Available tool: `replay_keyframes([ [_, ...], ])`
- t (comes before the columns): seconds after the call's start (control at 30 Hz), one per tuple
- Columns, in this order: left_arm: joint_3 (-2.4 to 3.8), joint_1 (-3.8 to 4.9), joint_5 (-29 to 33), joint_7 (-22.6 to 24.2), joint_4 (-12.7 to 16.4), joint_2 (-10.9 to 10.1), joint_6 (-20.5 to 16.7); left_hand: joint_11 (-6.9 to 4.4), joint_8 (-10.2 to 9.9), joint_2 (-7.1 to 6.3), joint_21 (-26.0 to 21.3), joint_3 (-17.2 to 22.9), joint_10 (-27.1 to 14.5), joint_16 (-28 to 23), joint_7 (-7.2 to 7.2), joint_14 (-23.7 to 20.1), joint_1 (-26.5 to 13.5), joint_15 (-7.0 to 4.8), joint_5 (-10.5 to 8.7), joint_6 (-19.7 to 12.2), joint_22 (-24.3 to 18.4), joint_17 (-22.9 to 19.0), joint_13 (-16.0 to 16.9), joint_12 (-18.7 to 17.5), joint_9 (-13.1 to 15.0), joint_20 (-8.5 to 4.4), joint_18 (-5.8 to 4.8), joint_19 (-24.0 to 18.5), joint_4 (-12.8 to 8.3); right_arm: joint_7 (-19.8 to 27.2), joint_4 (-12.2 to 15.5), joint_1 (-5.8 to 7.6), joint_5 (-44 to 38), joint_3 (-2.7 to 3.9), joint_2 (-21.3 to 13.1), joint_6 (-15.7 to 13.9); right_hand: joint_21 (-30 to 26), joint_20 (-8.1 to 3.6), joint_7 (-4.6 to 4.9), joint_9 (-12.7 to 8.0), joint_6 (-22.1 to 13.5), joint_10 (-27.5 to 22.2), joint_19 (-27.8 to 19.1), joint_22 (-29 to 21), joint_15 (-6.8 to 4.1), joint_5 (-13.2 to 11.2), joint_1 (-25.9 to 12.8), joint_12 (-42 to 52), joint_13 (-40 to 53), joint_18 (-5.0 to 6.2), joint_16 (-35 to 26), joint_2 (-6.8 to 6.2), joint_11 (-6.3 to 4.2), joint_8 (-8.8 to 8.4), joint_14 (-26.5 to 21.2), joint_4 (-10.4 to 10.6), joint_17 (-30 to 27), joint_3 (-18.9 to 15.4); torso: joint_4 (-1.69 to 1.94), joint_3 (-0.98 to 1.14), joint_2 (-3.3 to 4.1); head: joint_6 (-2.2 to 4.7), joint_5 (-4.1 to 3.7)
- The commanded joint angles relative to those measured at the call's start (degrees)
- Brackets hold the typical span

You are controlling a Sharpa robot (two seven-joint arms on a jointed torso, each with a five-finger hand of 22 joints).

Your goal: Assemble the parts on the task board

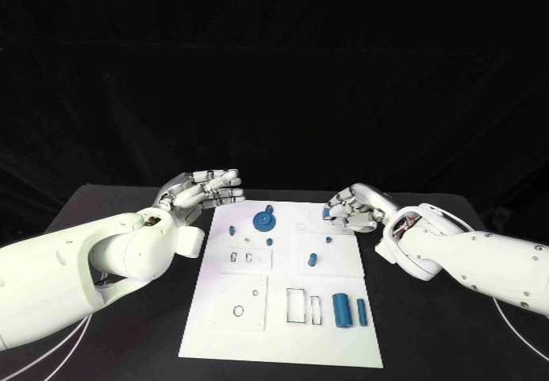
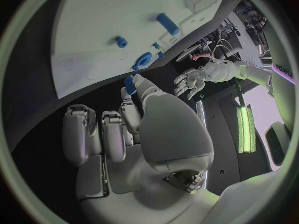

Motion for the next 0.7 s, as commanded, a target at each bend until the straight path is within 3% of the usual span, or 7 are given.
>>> replay_keyframes([
  [0.03,0.03,0.06,0.06,0.35,-0.52,0.31,1.05,-0.09,0.38,0.0,-0.23,0.36,0.01,0.38,2.81,0.07,0.47,-0.02,0.29,0.44,-0.08,-0.07,0.09,0.47,0.09,-0.07,0.5,0.34,-0.32,-3.27,2.17,0.22,-1.06,-0.01,1.02,-0.75,0.23,-0.09,-0.16,0.01,0.58,0.36,0.48,6.04,-0.43,0.08,-0.46,0.18,0.07,-0.47,0.22,-0.09,-0.02,0.21,5.19,0.33,11.67,0.0,0.03,-0.22,-0.48,-0.41,0.25],
  [0.33,-0.06,0.06,0.06,0.39,-1.68,0.88,1.29,-0.1,0.39,0.0,-0.23,0.37,0.02,0.38,2.81,0.08,0.46,-0.02,0.29,0.45,-0.08,-0.07,0.09,0.49,0.09,-0.07,0.51,0.34,-0.34,-8.6,5.33,-0.15,-6.82,-0.36,5.53,0.83,0.53,-0.19,-0.29,0.11,0.78,0.68,0.72,6.38,-0.54,-0.04,-0.75,0.41,0.42,-0.55,0.28,0.04,-0.13,0.39,5.22,0.47,11.77,0.0,0.22,-0.59,-1.11,-1.4,0.75],
  [0.53,-0.09,0.05,0.06,0.4,-2.07,1.11,1.38,-0.1,0.39,0.0,-0.23,0.37,0.02,0.38,2.81,0.08,0.46,-0.02,0.29,0.45,-0.08,-0.07,0.09,0.49,0.09,-0.07,0.51,0.34,-0.34,-10.44,5.12,-0.85,-9.01,-0.71,8.7,1.53,0.48,-0.25,-0.3,0.12,0.65,0.56,0.69,6.34,-0.59,0.03,-1.03,0.27,0.27,-0.54,0.27,-0.15,-0.17,0.37,5.22,0.55,11.74,-0.13,0.16,-0.8,-1.39,-1.87,1.11],
  [0.7,-0.1,0.05,0.06,0.39,-2.26,1.34,1.49,-0.1,0.39,-0.02,-0.23,0.37,0.03,0.39,2.81,0.08,0.43,-0.02,0.28,0.46,-0.08,-0.07,0.09,0.51,0.09,-0.07,0.51,0.35,-0.33,-12.12,4.29,-1.63,-11.46,-0.94,11.19,1.54,0.54,-0.29,-0.28,0.1,0.48,0.52,0.74,6.42,-0.61,0.11,-1.27,0.22,0.26,-0.56,0.31,-0.24,-0.17,0.31,5.23,0.65,11.82,-0.2,0.22,-0.84,-1.43,-2.24,1.59],
])
